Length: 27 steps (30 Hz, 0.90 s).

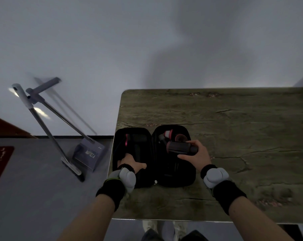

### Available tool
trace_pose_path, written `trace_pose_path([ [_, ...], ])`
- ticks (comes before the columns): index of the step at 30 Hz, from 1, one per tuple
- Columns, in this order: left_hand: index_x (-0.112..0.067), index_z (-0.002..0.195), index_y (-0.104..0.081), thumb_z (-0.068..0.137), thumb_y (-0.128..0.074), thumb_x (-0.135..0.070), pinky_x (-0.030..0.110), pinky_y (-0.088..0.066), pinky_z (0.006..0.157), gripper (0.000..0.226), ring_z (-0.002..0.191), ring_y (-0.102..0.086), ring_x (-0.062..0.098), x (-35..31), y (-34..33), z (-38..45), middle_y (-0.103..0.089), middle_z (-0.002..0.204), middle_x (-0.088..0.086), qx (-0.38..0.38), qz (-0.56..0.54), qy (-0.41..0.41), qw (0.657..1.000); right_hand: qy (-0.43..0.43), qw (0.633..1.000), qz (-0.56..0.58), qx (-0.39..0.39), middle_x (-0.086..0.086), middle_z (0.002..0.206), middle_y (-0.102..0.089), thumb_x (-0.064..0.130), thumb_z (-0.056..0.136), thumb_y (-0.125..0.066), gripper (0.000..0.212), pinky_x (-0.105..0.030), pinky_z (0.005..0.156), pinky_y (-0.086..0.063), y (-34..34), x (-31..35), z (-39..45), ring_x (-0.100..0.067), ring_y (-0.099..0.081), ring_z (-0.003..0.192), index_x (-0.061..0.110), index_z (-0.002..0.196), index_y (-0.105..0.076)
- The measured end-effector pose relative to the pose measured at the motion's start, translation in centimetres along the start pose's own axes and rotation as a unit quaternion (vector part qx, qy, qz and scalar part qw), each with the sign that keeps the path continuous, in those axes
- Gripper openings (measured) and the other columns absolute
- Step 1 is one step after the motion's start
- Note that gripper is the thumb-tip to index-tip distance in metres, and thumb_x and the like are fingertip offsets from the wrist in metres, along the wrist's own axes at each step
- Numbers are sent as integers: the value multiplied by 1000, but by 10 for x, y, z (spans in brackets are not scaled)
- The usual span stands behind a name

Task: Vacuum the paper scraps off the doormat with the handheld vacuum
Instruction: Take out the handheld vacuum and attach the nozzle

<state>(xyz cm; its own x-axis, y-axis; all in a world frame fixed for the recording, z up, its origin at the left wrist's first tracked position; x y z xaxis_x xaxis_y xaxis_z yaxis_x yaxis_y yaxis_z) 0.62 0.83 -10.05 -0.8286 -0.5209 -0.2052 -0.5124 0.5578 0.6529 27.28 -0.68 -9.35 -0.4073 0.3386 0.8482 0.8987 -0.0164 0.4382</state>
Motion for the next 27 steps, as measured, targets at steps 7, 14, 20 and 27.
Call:
trace_pose_path([
  [7,-5,135,-40,57,-62,-53,37,-44,94,95,115,-50,32,8,12,0,-51,130,14,55,-165,-40,984,-1,1000,12,-6,-1,98,-61,14,59,-90,55,-27,78,-45,0,1,-2,-16,-58,91,16,102,-56],
  [14,-9,66,-44,95,-33,-10,31,-35,57,31,58,-40,20,24,10,5,-44,61,5,81,-474,10,877,0,1000,-7,6,-2,102,-60,15,61,-89,55,-24,77,-41,-4,4,-2,-16,-56,95,14,105,-56],
  [20,-5,81,-54,96,-43,-7,29,-43,66,19,67,-51,21,32,11,4,-54,76,9,116,-351,-76,926,5,1000,-11,-11,-4,101,-62,15,57,-90,56,-25,79,-42,-7,1,0,-18,-58,95,17,102,-57],
  [27,-7,132,-46,79,-75,-28,26,-42,90,64,117,-52,26,26,5,0,-56,125,9,38,-173,-169,969,0,1000,-21,0,-3,104,-61,19,60,-90,56,-30,83,-45,-6,1,0,-18,-57,98,19,104,-55],
])
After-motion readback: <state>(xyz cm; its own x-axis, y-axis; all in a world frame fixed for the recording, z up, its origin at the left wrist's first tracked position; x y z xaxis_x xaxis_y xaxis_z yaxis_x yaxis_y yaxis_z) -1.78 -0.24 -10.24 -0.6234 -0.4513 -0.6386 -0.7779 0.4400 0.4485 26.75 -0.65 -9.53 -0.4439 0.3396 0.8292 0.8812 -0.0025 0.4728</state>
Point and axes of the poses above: each hand's wrist, its own z-axis towards the middle knuckle, its own y-axis out of the back of the hand, x = y × z, the point moved 1 cm from there along z, towards the middle knuckle
